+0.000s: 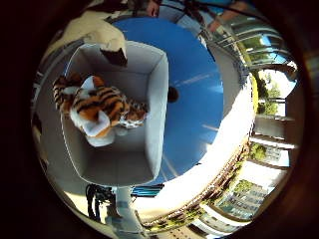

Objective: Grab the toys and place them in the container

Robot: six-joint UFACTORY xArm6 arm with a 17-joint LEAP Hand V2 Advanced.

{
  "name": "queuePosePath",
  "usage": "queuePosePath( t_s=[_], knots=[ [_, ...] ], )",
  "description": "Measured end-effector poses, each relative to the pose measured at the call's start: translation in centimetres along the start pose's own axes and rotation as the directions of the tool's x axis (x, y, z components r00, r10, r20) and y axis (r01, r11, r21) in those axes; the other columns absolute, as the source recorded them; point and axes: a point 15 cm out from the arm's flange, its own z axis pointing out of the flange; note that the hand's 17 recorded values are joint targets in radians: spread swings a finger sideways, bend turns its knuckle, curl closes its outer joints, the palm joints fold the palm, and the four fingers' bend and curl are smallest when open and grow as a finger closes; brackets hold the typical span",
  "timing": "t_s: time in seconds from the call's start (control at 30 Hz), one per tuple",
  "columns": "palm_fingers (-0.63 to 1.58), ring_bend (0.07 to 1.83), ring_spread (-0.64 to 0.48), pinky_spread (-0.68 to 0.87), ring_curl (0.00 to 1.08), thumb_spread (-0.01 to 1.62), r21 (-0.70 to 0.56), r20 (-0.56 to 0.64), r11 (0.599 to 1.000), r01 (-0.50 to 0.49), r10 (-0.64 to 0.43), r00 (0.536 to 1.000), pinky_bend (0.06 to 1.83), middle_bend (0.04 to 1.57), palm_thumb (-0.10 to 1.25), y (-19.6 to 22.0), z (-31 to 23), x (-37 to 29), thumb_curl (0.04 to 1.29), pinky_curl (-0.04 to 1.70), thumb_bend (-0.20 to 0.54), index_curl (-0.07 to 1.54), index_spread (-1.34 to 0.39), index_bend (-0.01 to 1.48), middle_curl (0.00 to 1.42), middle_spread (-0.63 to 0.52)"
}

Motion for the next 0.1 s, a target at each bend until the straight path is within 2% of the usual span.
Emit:
queuePosePath(
  t_s=[0.1],
  knots=[
    [-0.02,0.44,0.32,0.51,0.3,1.1,0.043,-0.021,0.999,-0.017,0.018,1.0,0.82,0.15,0.68,3.5,-4.9,1.6,0.47,0.48,-0.027,0.15,-0.4,0.31,0.36,0.11]
  ],
)
